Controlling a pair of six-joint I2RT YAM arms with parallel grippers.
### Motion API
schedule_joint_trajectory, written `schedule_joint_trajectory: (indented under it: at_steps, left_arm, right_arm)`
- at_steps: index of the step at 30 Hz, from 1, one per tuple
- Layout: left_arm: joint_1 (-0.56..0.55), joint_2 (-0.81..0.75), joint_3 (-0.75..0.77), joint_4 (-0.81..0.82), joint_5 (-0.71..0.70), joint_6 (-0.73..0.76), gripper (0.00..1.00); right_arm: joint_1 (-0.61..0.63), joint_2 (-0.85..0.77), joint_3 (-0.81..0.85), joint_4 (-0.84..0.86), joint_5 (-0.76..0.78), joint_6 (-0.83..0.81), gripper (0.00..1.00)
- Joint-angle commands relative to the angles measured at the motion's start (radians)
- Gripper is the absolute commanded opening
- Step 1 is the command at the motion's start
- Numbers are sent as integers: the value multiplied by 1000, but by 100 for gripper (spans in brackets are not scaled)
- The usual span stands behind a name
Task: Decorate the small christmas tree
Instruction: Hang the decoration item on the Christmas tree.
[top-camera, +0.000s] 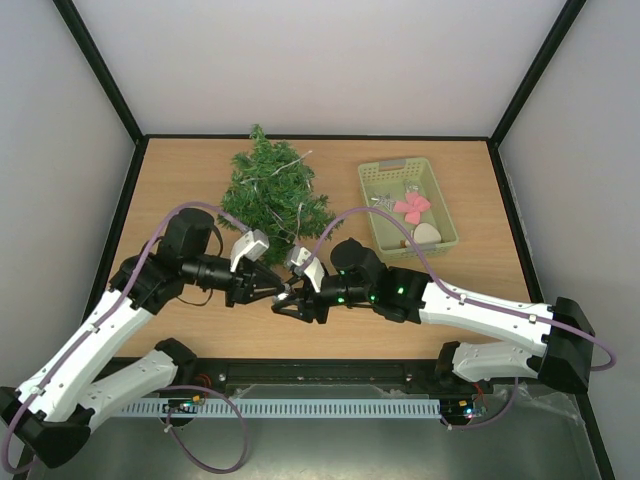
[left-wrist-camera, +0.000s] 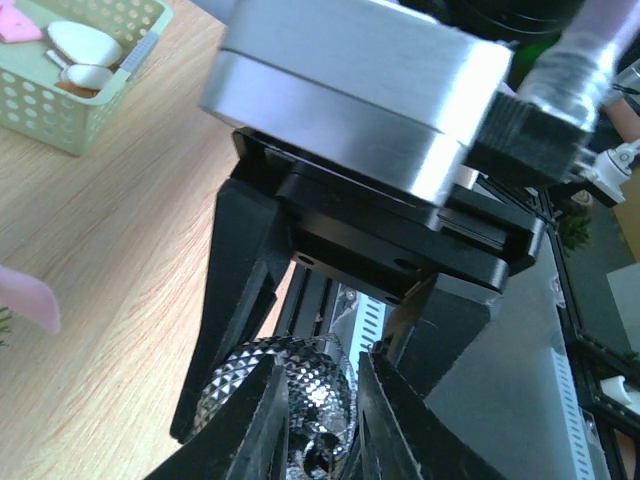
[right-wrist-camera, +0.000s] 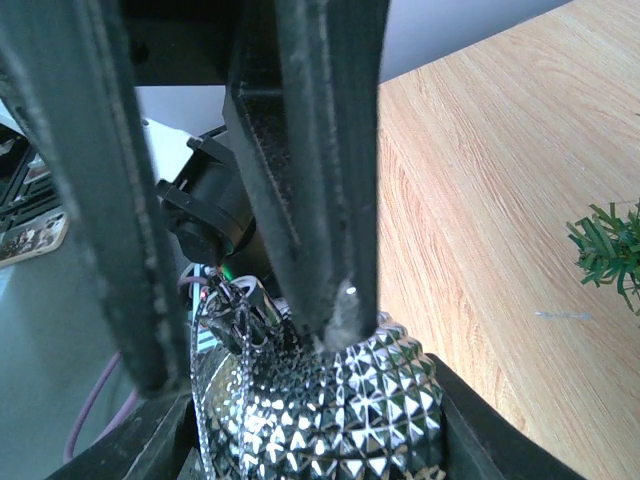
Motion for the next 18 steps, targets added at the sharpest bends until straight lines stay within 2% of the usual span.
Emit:
schedule_joint_trajectory:
  at_steps: [1,3,5,10,18]
  left_arm:
    - [-19,0,26,-32,11,29,18]
    - [-23,1,29,-40,9,37,8]
    - [-24,-1,35,-46,-10,42,3]
    - [-24,-2,55,-14,-28,11,2]
    - [-24,-29,40,106,-147,-144,2]
  right_arm:
    - [7,-3,6,21,-10,13,35]
    - [6,1,6,17,-12,15,35]
    - [7,2,5,14,-11,15,35]
    - [7,-3,-9,12,-6,12,35]
    - [7,-32,-38,42,83,28,36]
